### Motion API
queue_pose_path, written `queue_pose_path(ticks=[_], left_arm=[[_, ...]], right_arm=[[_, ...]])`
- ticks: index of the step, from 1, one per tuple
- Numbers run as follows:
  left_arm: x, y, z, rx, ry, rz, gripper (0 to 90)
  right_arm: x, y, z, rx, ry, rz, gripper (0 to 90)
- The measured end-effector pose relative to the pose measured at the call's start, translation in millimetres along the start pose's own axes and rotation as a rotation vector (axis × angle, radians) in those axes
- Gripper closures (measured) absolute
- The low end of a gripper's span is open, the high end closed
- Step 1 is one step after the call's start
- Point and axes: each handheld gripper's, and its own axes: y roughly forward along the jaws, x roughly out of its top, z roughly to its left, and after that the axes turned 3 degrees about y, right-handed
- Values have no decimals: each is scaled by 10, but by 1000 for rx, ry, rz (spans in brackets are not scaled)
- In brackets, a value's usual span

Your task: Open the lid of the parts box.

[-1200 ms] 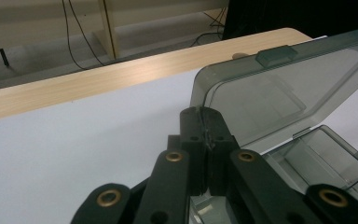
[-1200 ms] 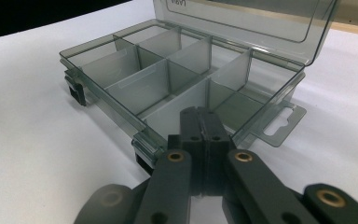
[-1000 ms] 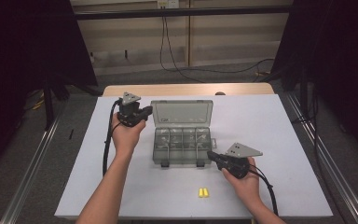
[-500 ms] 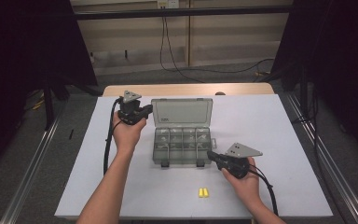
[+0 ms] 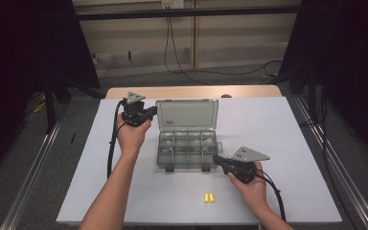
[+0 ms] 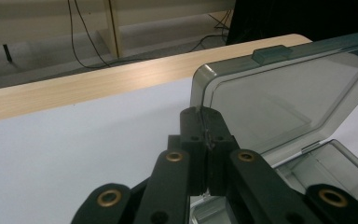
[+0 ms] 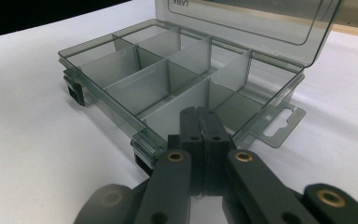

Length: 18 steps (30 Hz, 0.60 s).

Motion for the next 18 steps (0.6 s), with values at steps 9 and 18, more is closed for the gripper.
queue_pose_path(ticks=[9,18], left_arm=[[6,33,11,7,-16,-4,892],[23,69,28,19,-16,4,900]], right_arm=[[0,1,-1,0,3,1,900],[0,2,-3,1,6,1,900]])
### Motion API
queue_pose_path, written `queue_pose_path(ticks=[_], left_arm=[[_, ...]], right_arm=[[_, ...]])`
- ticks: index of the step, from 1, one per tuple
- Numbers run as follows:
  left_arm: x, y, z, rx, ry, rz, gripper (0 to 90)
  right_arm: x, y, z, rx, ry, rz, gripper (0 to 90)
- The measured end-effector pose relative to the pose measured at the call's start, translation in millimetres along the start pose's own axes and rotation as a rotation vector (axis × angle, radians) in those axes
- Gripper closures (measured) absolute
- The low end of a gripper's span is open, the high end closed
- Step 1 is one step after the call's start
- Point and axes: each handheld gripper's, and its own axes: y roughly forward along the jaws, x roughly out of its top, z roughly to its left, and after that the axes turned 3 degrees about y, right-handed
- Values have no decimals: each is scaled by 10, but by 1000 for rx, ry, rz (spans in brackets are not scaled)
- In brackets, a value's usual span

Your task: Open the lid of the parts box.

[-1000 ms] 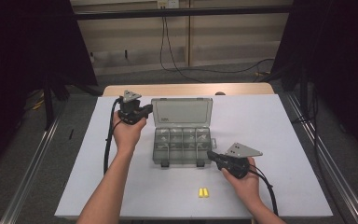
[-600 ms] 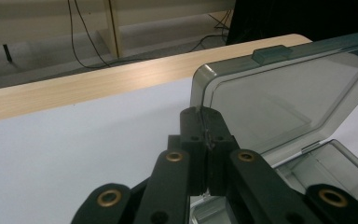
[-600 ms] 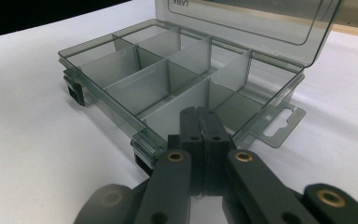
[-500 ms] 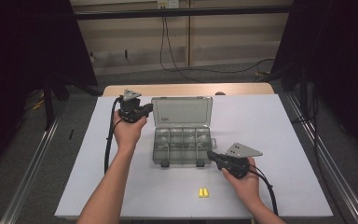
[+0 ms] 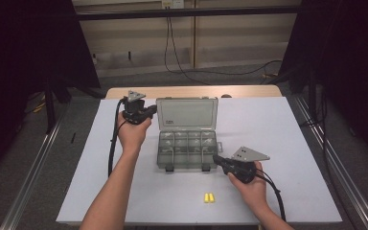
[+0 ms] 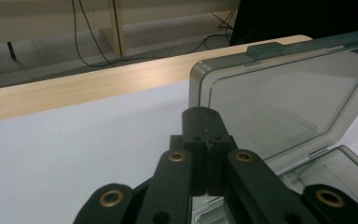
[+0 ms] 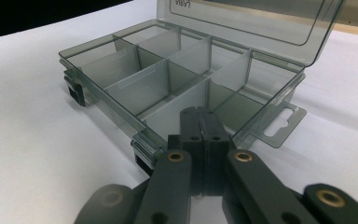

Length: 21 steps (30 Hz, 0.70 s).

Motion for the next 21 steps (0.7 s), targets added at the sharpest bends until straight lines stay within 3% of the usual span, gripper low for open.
queue_pose_path(ticks=[21], left_arm=[[-11,15,-47,-38,9,11,882]], right_arm=[[2,5,-3,-2,-5,0,900]])
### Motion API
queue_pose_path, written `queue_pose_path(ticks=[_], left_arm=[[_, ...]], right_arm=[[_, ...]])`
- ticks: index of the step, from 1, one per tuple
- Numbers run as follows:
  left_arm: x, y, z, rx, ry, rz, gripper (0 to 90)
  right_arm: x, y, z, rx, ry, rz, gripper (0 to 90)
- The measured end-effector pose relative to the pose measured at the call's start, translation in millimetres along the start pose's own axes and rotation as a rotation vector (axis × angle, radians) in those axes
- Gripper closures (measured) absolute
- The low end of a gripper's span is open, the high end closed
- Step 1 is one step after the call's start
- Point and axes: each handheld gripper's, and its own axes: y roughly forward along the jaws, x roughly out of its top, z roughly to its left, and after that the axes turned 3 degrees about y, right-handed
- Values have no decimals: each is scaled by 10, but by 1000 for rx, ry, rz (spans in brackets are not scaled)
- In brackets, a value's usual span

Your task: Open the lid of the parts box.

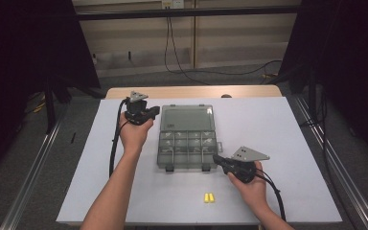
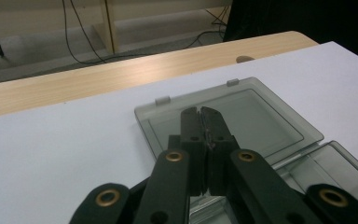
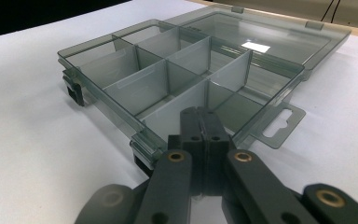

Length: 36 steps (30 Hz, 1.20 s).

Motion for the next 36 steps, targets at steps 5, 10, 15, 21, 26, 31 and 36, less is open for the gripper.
queue_pose_path(ticks=[5,10,15,21,26,31,36], left_arm=[[-21,-32,-19,-22,-1,-7,847],[-82,-77,-45,-49,2,-18,802],[-179,-117,-90,-88,8,-28,739],[-264,-173,-163,-122,30,-31,635],[-328,-227,-242,-146,61,-35,552],[-399,-269,-310,-167,80,-31,465],[-482,-307,-378,-189,80,-37,403]], right_arm=[[4,-8,-5,-2,4,0,900],[6,-12,-16,-6,11,-8,878],[5,-13,-8,-5,16,-11,832],[13,-31,-19,-14,25,-17,775],[16,-37,-25,-17,30,-19,717],[23,-44,-23,-12,33,-32,641],[45,-82,-49,-19,42,-50,581]])
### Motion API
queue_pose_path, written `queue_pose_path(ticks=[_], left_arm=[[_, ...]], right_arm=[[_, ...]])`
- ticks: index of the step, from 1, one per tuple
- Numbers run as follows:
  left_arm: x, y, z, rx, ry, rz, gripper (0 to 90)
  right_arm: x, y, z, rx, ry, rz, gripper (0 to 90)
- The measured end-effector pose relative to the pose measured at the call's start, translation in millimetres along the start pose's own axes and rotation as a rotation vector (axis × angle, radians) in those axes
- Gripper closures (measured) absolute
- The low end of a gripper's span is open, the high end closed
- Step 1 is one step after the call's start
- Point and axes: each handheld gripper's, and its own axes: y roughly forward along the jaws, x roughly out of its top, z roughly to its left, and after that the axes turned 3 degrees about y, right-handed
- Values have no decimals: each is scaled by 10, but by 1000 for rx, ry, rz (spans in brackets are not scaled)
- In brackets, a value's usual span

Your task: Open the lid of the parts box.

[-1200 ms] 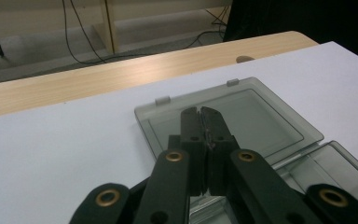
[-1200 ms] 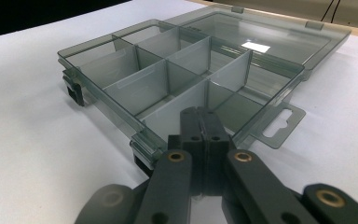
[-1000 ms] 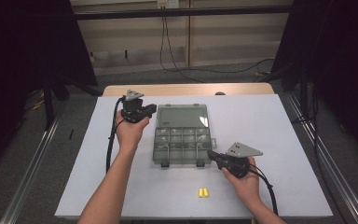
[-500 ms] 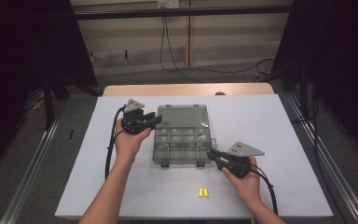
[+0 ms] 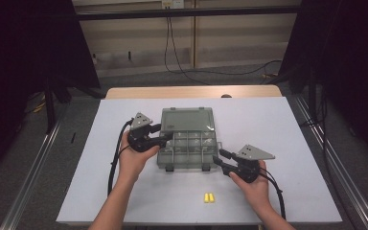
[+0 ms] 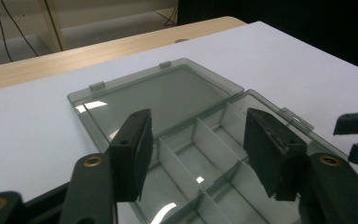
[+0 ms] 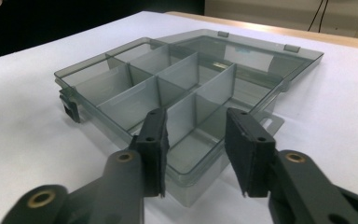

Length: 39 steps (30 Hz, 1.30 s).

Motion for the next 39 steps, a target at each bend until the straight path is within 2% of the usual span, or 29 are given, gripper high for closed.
queue_pose_path(ticks=[3,10,19,24,30,37,39], left_arm=[[-41,-19,-39,-12,20,1,372],[-116,-58,-160,-57,16,-10,301],[-238,-77,-315,-109,18,17,186],[-308,-68,-400,-141,29,36,160],[-376,-48,-458,-154,29,49,134],[-396,-19,-532,-178,35,48,114],[-400,-12,-547,-186,35,47,113]], right_arm=[[13,-25,-11,0,1,-9,526],[37,-64,-17,5,1,-26,407],[60,-115,-21,25,3,-35,241],[75,-177,-51,3,10,-30,136],[74,-257,-58,-15,6,-56,98],[63,-353,-74,-37,-3,-58,60],[47,-383,-86,-34,9,-60,59]])
